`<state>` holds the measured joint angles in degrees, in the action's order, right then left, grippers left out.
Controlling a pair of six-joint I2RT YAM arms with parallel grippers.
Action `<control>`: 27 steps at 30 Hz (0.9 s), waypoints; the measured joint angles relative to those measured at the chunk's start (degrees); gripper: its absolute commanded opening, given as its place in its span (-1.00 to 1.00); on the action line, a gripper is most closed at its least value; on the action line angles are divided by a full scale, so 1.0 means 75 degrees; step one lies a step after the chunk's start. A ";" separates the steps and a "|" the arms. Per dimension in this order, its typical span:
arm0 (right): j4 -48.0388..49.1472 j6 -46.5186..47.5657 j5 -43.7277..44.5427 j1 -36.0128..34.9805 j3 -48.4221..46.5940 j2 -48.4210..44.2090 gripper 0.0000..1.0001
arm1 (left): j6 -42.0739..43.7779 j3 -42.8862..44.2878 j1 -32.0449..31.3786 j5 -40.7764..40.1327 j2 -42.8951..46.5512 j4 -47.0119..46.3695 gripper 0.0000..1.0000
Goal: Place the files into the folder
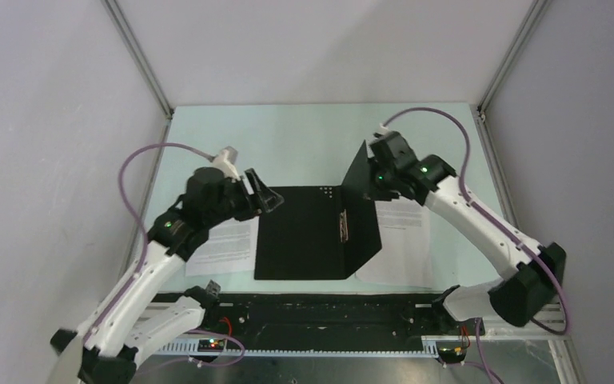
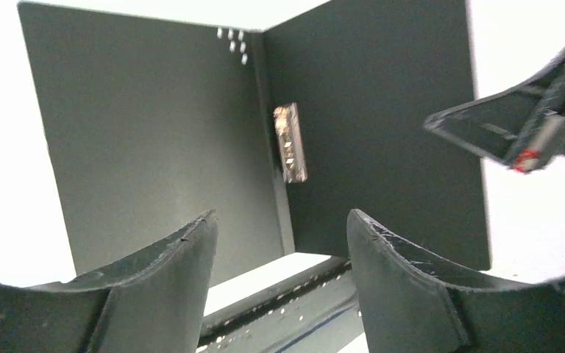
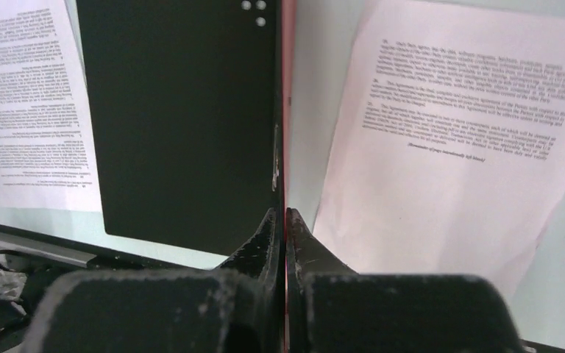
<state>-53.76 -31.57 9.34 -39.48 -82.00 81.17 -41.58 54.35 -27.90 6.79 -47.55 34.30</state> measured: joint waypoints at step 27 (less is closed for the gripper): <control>0.3754 -0.0087 -0.3652 0.2856 0.3926 -0.0117 0.22 | -0.0079 -0.0466 -0.1008 -0.0688 -0.4701 -0.1647 -0.09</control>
<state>-25.61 -32.23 -18.04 -18.06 -52.56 80.29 -42.17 50.85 -35.46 1.63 -82.81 21.96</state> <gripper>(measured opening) 0.417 0.472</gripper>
